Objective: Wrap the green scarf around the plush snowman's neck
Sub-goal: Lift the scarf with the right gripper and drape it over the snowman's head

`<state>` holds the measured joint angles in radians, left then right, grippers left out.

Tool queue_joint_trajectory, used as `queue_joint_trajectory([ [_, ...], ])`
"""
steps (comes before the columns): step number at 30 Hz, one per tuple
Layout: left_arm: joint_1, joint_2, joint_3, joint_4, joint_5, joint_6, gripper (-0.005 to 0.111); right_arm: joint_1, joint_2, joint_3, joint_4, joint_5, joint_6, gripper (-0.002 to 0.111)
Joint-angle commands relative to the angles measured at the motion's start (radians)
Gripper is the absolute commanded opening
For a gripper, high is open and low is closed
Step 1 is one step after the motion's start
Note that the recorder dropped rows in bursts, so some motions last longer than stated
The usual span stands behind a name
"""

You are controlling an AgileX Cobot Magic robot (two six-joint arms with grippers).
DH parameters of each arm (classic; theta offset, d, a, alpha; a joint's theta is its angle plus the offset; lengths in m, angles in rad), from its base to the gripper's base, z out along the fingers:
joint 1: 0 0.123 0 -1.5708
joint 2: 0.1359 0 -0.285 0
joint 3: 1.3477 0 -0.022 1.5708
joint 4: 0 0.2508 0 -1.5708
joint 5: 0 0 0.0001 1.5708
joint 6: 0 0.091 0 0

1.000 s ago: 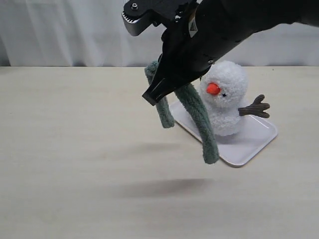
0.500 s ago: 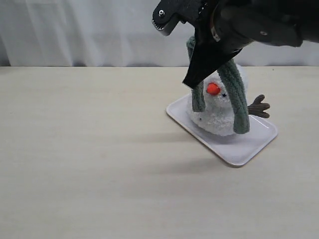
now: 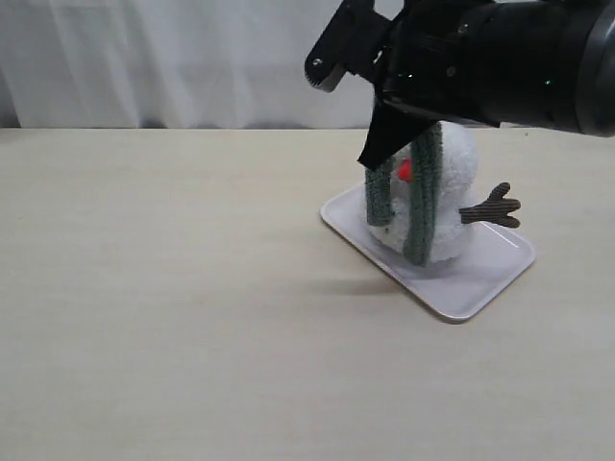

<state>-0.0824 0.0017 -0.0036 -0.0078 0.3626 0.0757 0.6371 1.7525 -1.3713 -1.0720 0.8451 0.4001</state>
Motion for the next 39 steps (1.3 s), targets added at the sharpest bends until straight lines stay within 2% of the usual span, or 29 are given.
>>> queue_joint_trajectory([
  [1,0.002,-0.002,0.004,-0.001,-0.009,-0.003,0.0,-0.08,-0.003,0.004,-0.005,-0.002,0.088,0.004],
  [8,0.002,-0.002,0.004,-0.001,-0.009,-0.003,0.0,-0.183,0.014,0.005,0.093,-0.094,0.146,0.004],
  [13,0.002,-0.002,0.004,-0.001,-0.009,-0.003,0.0,-0.215,0.063,0.005,0.107,-0.114,0.142,0.004],
  [30,0.002,-0.002,0.004,-0.001,-0.009,-0.003,0.0,-0.22,0.119,0.005,-0.109,-0.12,0.137,0.004],
  [39,0.002,-0.002,0.004,-0.001,-0.009,-0.003,0.0,-0.22,0.105,-0.084,-0.121,-0.145,0.135,0.004],
])
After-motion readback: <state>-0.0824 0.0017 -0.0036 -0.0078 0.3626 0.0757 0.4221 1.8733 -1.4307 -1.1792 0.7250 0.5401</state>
